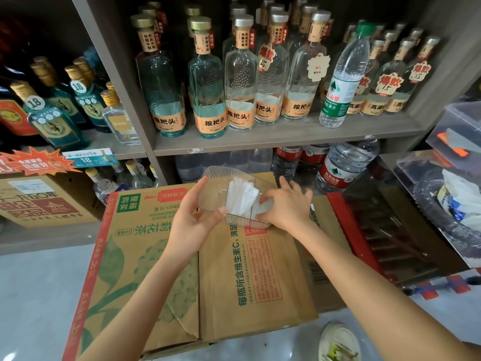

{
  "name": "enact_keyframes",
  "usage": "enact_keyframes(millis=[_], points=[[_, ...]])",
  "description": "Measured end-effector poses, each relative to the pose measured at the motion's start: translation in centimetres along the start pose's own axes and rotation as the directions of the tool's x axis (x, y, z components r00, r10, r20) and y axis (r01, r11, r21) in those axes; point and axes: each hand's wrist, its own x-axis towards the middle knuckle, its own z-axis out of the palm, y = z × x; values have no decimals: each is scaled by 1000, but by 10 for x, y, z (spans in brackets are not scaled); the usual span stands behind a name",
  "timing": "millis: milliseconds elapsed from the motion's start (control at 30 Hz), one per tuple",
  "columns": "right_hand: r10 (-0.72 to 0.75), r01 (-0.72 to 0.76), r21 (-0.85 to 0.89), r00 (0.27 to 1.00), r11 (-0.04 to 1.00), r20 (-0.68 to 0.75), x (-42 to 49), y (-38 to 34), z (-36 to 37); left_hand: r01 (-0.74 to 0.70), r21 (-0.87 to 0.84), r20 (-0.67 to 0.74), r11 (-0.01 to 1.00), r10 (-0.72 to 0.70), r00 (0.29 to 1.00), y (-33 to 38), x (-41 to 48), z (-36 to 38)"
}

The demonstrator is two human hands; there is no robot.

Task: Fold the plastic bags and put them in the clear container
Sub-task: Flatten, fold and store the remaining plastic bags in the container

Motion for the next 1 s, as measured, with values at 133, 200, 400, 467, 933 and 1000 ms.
enact_keyframes(millis=[133,200,400,467,933,1000], points=[[-30,37,166,999,986,-43,-12,9,-1,3,-2,2,1000,-3,1000,0,-2,0],[-26,40,270,998,962,-55,-18,13,-4,4,10,-1,1000,-4,1000,1,-1,2],[77,55,609,979,791,-188,-37,28,-9,13,86,1,996,-13,1000,3,13,6],[117,68,697,970,714,-215,-48,32,-6,32,106,-2,994,-32,999,6,21,9],[-37,286,575,913,766,-405,-175,0,64,112,546,-270,830,48,962,-41,-65,-78],[-104,338,500,893,797,-439,-194,-10,86,233,588,-350,774,-17,937,-63,-87,-105]])
